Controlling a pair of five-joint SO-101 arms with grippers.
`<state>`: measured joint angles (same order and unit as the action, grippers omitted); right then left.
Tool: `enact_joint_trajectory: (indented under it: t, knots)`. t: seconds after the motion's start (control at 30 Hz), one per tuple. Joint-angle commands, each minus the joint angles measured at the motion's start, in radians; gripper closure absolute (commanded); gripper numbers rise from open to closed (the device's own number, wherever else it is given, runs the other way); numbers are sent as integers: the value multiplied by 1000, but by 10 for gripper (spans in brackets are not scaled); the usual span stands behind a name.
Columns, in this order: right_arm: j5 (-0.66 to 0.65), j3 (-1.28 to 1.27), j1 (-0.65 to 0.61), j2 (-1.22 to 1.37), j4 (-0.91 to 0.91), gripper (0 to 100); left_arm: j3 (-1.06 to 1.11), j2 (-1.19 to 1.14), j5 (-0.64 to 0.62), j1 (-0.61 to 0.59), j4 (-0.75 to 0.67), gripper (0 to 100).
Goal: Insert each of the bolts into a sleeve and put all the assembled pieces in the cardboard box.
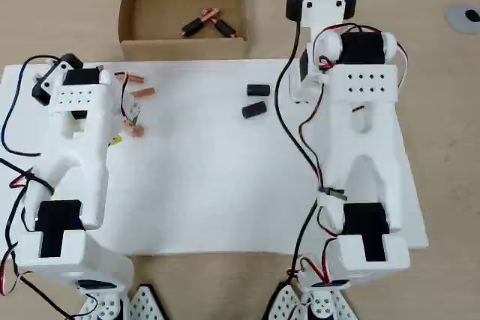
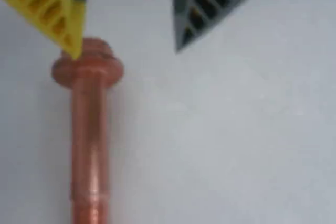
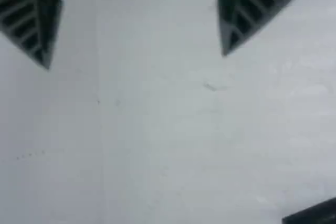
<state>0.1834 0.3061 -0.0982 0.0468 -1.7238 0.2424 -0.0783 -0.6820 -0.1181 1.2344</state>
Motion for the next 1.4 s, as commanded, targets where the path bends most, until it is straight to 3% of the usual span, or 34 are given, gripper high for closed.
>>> enact_joint_trajectory:
  t: [0.0, 0.33, 0.63, 0.8, 1.23, 1.37]
  knots:
    - [-6, -2, 16, -54, 8, 748, 51, 4, -8, 5, -71, 868]
    - [-9, -2, 16, -62, 6, 748, 107, 4, -8, -38, -226, 868]
    - [-9, -4, 16, -56, 12, 748, 17, 61, -8, -32, -160, 868]
    - [-9, -4, 16, -54, 14, 748, 9, 50, -61, -31, -209, 868]
    - [-11, 1, 18, -56, 14, 748, -40, -266, -71, 41, -213, 868]
    - [-11, -2, 18, -61, 12, 748, -110, -298, -69, 48, -126, 868]
